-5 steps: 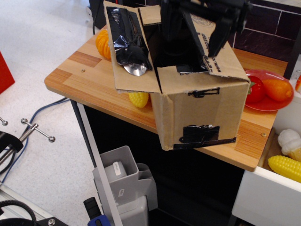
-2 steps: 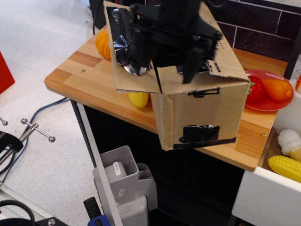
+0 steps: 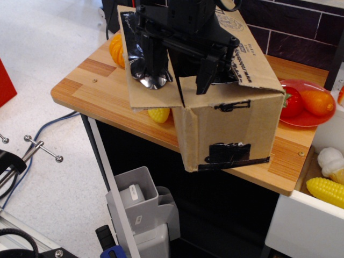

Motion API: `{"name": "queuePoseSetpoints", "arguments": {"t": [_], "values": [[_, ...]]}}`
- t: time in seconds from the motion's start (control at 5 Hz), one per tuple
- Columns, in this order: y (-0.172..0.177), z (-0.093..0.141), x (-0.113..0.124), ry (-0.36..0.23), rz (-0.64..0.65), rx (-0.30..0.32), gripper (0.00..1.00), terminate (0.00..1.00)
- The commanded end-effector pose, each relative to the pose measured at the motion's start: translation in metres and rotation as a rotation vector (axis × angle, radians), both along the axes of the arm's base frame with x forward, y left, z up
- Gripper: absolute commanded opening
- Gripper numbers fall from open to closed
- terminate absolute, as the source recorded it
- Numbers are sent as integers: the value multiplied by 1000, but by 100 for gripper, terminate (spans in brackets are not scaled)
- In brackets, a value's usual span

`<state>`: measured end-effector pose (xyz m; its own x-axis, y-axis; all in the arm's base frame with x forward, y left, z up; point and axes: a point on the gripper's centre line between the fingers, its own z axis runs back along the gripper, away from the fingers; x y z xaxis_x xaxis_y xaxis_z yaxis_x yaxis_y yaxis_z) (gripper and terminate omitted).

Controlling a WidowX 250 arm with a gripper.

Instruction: Open small4fbox flaps

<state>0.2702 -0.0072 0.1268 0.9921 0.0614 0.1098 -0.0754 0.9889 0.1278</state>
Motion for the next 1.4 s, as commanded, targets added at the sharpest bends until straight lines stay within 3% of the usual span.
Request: {"name": "queuePoseSetpoints", "arguments": {"t": [0.0, 0.2, 0.6, 1.2], "values": [[-3, 0, 18, -40, -26, -5, 100, 0], [-11, 5, 25, -50, -40, -4, 100, 0], [-28, 23, 39, -127, -156, 28, 100, 0], [-55, 46, 60, -169, -242, 79, 100, 0]]}}
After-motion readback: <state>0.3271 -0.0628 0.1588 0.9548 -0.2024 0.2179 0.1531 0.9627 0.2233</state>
